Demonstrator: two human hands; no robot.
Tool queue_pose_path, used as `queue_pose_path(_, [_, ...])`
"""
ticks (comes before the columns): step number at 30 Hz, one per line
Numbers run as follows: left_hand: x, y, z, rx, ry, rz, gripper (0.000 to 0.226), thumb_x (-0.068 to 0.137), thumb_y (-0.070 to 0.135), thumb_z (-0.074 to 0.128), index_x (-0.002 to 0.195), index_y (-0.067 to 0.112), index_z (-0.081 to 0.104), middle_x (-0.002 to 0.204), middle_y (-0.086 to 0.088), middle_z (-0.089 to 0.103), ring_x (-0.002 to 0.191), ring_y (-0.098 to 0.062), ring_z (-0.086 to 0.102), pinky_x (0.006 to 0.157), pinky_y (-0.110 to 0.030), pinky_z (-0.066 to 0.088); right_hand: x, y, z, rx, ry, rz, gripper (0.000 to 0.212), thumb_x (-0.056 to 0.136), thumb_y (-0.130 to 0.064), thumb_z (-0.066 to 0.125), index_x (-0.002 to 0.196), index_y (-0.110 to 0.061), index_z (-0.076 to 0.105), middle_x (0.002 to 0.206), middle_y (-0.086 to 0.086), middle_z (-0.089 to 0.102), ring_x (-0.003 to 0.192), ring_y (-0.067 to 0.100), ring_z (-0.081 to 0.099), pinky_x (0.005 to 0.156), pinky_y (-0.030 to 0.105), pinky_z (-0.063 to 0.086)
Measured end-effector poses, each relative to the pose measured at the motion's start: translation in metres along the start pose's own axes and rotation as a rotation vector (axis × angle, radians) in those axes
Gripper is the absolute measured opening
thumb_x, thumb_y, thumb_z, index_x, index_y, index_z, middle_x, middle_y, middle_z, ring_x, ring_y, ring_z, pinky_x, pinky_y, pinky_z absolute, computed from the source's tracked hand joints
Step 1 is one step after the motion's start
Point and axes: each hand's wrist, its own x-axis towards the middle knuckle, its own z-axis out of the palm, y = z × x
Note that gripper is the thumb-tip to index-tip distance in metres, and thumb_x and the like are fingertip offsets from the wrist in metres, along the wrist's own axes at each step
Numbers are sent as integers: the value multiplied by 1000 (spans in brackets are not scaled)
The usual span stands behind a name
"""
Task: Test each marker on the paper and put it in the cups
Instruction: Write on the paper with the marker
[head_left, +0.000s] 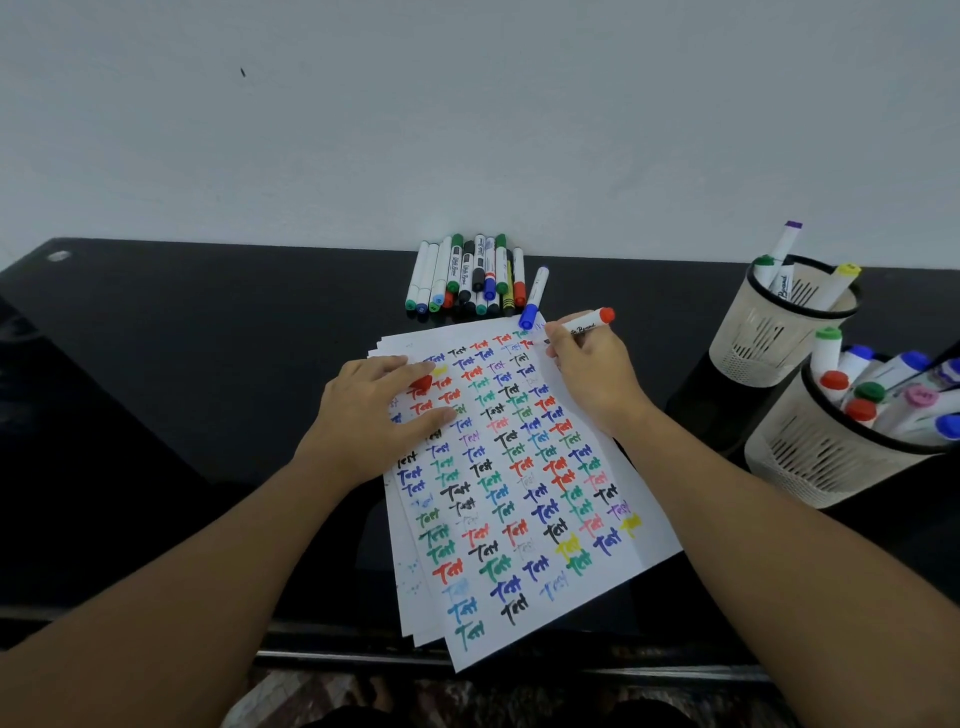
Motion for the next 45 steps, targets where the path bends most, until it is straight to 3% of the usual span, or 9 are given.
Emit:
queue_pose_path(17, [-1, 2, 0, -2, 14, 8, 76, 80, 83, 51, 146, 46, 46, 154, 11, 41, 143, -16, 29, 118, -48, 26, 3, 1, 2, -2, 22, 19, 37, 107, -46, 51, 106, -14, 68, 95, 6, 71, 89, 21, 69, 87, 45, 59])
queue_pose_path(23, [-1, 0, 0, -6, 24, 15, 76, 80, 83, 51, 147, 46, 46, 153, 11, 42, 143, -16, 30, 118, -48, 27, 4, 6, 2, -41, 37, 8, 42, 107, -46, 52, 101, -8, 69, 93, 13, 71, 75, 20, 66, 69, 37, 54])
queue_pose_path(26, [-1, 1, 0, -6, 28, 16, 74, 82, 80, 53, 147, 46, 46, 153, 11, 42, 142, -15, 29, 117, -47, 26, 5, 7, 3, -12, 34, 14, 39, 107, -46, 51, 102, -11, 68, 93, 8, 72, 86, 21, 70, 79, 39, 58])
queue_pose_path(30, [-2, 1, 1, -19, 57, 29, 56, 96, 59, 54, 149, 42, 45, 152, 11, 43, 142, -14, 29, 117, -44, 24, 5, 6, 3, -41, 30, -12, 35, 107, -45, 51, 105, -13, 68, 94, 8, 72, 81, 20, 68, 71, 37, 54])
queue_pose_path(35, [1, -3, 5, -29, 106, 59, 43, 104, 35, 51, 147, 34, 51, 146, 8, 51, 135, -15, 36, 115, -42, 32, 0, 8, -2, 126, 80, -150, 13, 108, -35, 54, 119, -32, 60, 95, -7, 69, 89, 9, 69, 87, 37, 60])
queue_pose_path(37, [1, -5, 7, -39, 142, 81, 39, 104, 31, 52, 143, 31, 55, 135, 8, 55, 126, -13, 40, 109, -40, 39, -5, 7, -3, 172, 74, -193, 13, 108, -30, 54, 114, -35, 64, 94, -11, 68, 86, 2, 67, 90, 35, 59])
queue_pose_path(40, [0, -7, 7, -45, 179, 92, 36, 104, 27, 53, 140, 28, 58, 120, 8, 53, 113, -11, 41, 99, -36, 45, -8, 6, -2, 90, 66, -220, 20, 107, -24, 55, 120, -37, 64, 97, -18, 66, 94, 4, 66, 91, 37, 59])
queue_pose_path(43, [-2, -6, 7, -52, 181, 82, 35, 104, 28, 54, 139, 27, 58, 120, 8, 53, 113, -9, 41, 95, -28, 41, -12, 1, -5, -32, -101, -268, 66, 102, 1, 53, 152, -41, 42, 129, -16, 60, 106, 8, 63, 83, 31, 59])
queue_pose_path(45, [-2, -5, 7, -69, 187, 87, 34, 104, 27, 55, 138, 26, 59, 122, 9, 53, 114, -7, 43, 93, -24, 39, -16, -7, -6, -16, -205, -296, 71, 103, 1, 49, 159, -40, 34, 149, -13, 47, 112, -1, 56, 80, 18, 56])
